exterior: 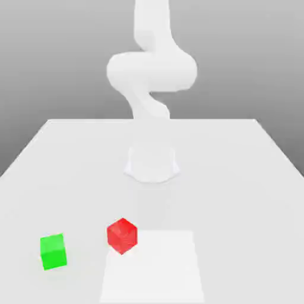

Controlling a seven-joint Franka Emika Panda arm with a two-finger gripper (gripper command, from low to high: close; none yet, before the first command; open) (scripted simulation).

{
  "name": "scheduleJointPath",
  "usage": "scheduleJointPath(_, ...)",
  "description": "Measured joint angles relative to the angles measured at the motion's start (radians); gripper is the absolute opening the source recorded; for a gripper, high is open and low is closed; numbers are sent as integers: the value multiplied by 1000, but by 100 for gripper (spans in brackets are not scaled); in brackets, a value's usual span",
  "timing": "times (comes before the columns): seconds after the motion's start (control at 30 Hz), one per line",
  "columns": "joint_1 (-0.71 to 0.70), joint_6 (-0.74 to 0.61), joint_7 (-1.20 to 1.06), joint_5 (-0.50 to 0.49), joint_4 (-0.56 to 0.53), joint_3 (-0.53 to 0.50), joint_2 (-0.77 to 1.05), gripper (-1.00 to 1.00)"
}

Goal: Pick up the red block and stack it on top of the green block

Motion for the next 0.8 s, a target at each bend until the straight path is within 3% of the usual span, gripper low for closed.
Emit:
scheduleJointPath(0.57,-209,433,474,5,-481,46,623,0)
scheduleJointPath(0.8,-197,658,527,-21,-482,13,897,0)
